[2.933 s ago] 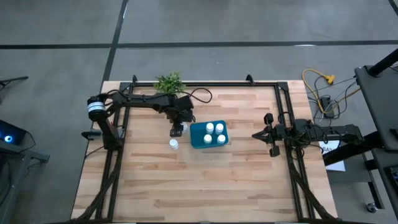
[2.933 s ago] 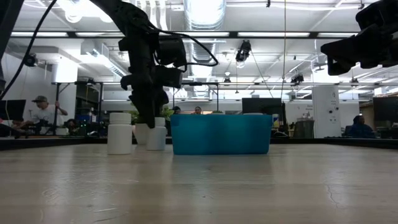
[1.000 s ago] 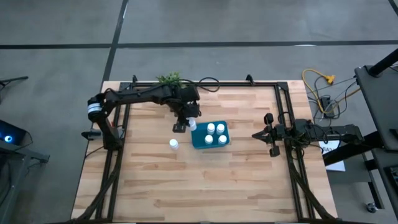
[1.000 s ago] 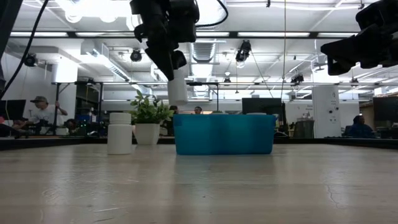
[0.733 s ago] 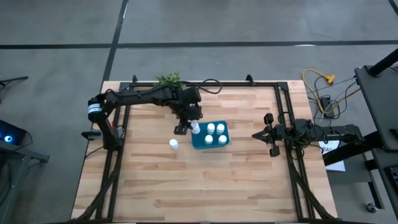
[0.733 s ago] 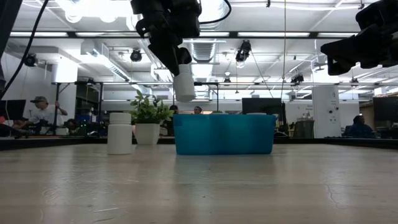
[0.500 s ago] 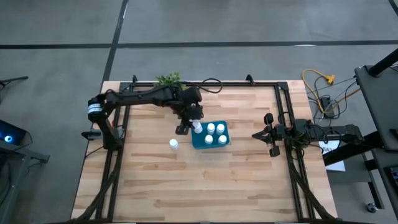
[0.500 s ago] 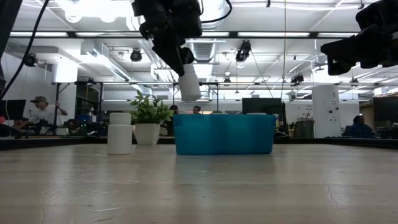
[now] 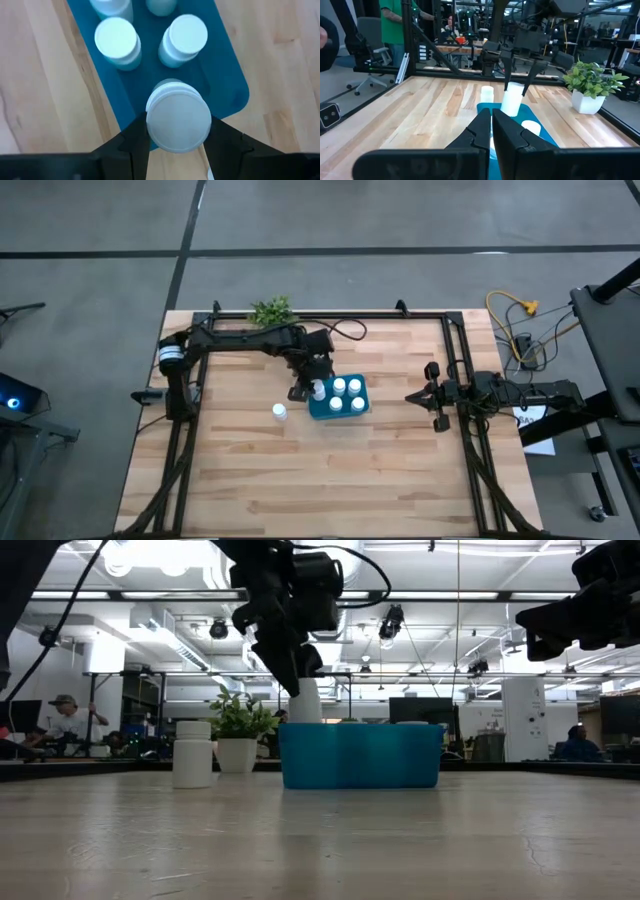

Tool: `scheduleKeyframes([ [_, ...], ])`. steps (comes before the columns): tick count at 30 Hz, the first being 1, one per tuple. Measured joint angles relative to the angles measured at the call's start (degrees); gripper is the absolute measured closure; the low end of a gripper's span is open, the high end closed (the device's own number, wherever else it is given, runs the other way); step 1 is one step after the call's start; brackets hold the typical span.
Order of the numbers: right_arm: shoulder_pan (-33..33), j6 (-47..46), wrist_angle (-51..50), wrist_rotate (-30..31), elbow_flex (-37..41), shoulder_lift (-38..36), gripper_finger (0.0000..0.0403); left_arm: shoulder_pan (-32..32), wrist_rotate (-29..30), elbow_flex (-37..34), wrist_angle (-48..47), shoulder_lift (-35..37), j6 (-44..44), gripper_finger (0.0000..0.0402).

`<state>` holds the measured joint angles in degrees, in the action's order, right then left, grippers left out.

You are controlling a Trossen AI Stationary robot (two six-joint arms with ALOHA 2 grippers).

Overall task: Pick and place pill bottles into a basket
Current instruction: Put the white medicine bottle into the blue bin

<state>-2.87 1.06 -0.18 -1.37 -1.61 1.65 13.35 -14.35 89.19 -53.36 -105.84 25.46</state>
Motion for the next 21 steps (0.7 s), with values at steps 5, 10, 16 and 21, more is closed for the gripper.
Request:
scheduleKeyframes([
  [5,0.0,0.0,0.0,0.0,0.0,0.0,0.0394,-0.3,0.0,0.1,0.7,-0.3,0.4,0.0263],
  [10,0.0,0.0,0.0,0.0,0.0,0.0,0.0394,-1.1,1.3,-0.1,2.0,-0.3,0.4,0.0263],
  [16,0.0,0.0,0.0,0.0,0.0,0.0,0.0394,-1.9,2.2,-0.3,2.8,-0.3,0.4,0.0263],
  [21,0.0,0.0,0.0,0.0,0.0,0.0,0.0394,-2.3,3.6,-0.3,3.3,-0.7,0.4,0.0263],
])
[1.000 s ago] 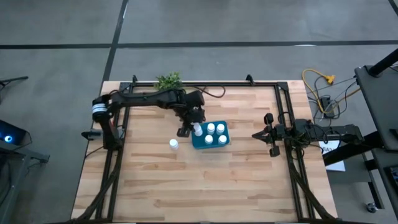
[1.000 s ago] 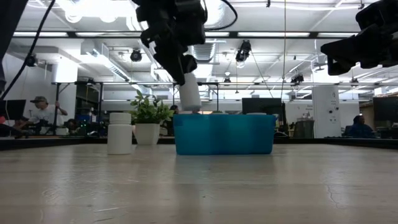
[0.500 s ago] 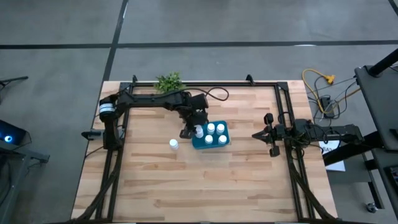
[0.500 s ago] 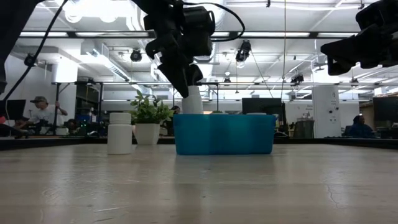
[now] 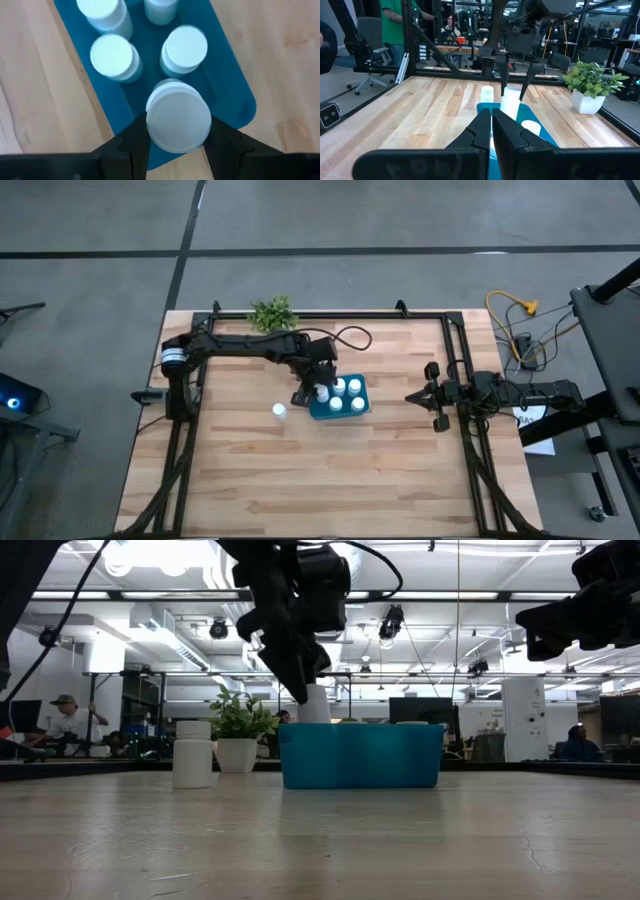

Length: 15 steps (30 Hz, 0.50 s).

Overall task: Pick and place pill bottles into a basket
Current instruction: Put the white medicine bottle into the blue bin

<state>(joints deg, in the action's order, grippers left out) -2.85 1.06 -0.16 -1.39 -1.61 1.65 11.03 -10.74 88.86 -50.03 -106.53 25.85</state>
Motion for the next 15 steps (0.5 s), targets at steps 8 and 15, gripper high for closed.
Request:
scheduleKeyframes([
  [8,0.0,0.0,0.0,0.0,0.0,0.0,0.0394,0.0,1.9,0.1,-0.1,-2.5,0.6,0.0263],
  [15,0.0,0.0,0.0,0.0,0.0,0.0,0.0394,0.0,5.2,0.0,-0.2,-3.0,1.5,0.0263],
])
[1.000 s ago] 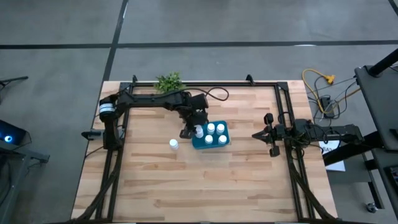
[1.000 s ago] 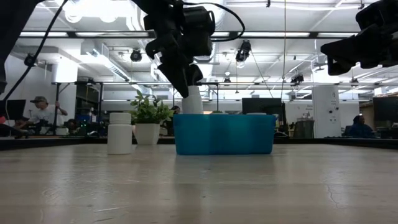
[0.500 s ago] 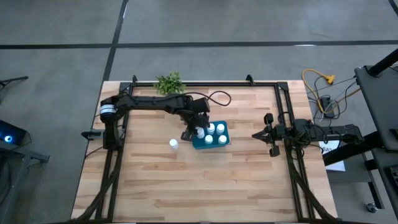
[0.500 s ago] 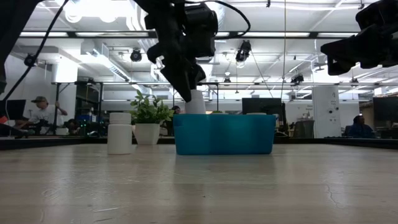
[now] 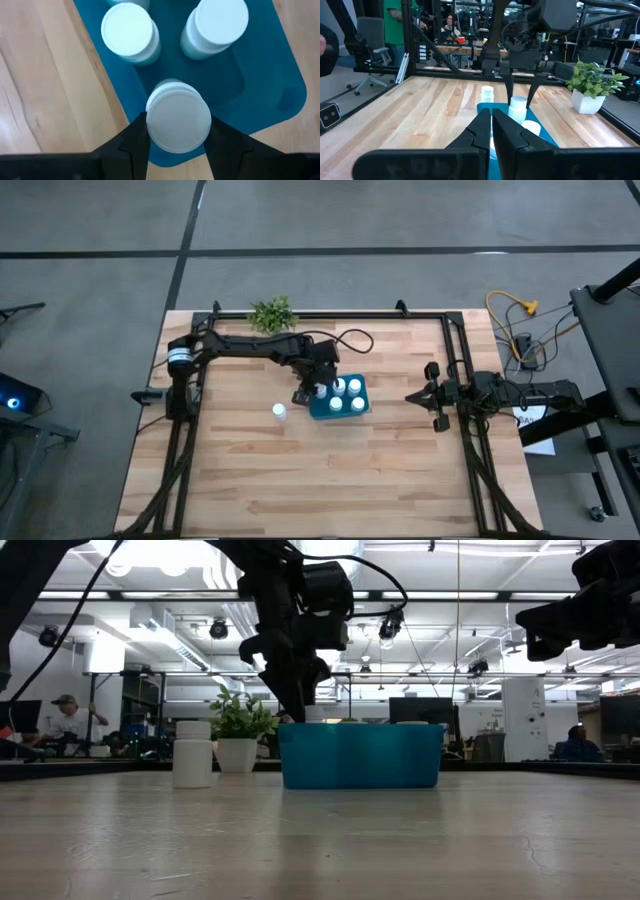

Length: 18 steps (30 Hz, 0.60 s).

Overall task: Pick and place pill bottles into a basket
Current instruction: Put the white medicine bottle into the blue bin

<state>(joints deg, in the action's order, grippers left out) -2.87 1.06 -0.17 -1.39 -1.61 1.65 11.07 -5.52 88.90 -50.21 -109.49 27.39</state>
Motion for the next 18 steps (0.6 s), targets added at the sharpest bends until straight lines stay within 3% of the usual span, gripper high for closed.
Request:
scheduleKeyframes([
  [18,0.0,0.0,0.0,0.0,0.0,0.0,0.0394,0.1,-0.1,-0.3,1.5,0.0,0.7,0.0263],
])
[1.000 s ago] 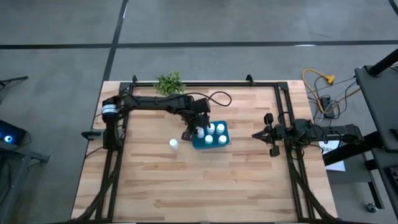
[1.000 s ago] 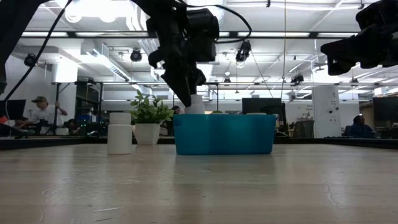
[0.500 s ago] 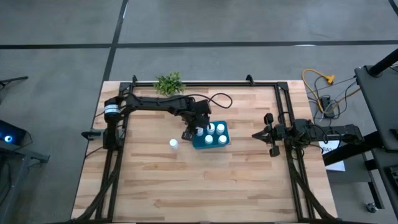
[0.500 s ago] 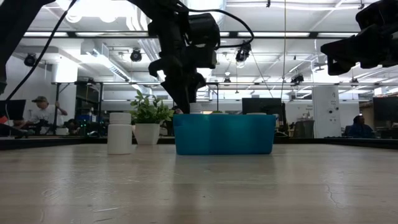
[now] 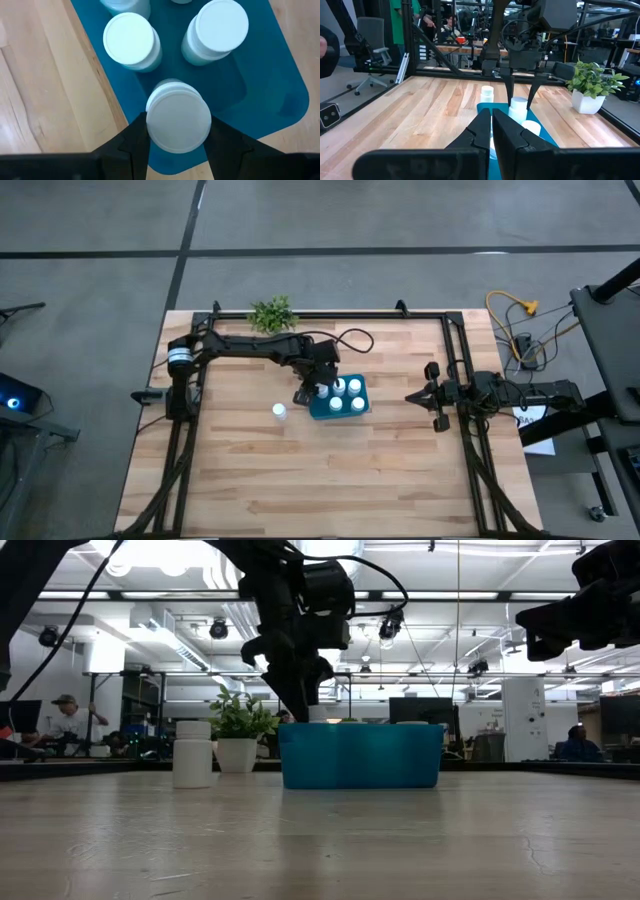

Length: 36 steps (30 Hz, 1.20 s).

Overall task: Pick and place pill bottles into a basket
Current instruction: Put the white medicine bottle into the blue bin

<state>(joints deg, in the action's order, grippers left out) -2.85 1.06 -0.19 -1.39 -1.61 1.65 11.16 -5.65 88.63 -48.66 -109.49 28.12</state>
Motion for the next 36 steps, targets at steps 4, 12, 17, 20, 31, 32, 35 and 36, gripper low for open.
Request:
scheduleKeyframes([
  [4,0.0,0.0,0.0,0.0,0.0,0.0,0.0394,0.0,0.1,-0.5,0.2,0.0,0.8,0.0263],
  [12,0.0,0.0,0.0,0.0,0.0,0.0,0.0394,0.1,0.1,-0.9,0.5,0.0,0.9,0.0263],
  [17,0.0,0.0,0.0,0.0,0.0,0.0,0.0394,0.4,0.1,-0.9,0.7,0.0,0.9,0.0263],
  [20,0.0,0.0,0.0,0.0,0.0,0.0,0.0394,0.4,0.1,-0.9,2.3,-0.7,0.9,0.0263],
  [31,0.0,0.0,0.1,0.0,0.0,0.3,0.0394,1.2,1.7,-0.8,2.3,-3.1,1.2,0.0263],
  [32,0.0,0.0,0.1,0.0,0.0,0.3,0.0394,1.2,1.8,-0.8,2.1,-3.3,1.2,0.0263],
  [35,0.0,0.0,0.1,0.0,0.0,0.5,0.0394,1.2,1.6,-0.6,2.2,-3.3,1.2,0.0263],
  [36,0.0,0.0,0.1,0.0,0.0,0.5,0.0394,1.2,1.7,-0.6,2.2,-3.3,1.2,0.0263],
])
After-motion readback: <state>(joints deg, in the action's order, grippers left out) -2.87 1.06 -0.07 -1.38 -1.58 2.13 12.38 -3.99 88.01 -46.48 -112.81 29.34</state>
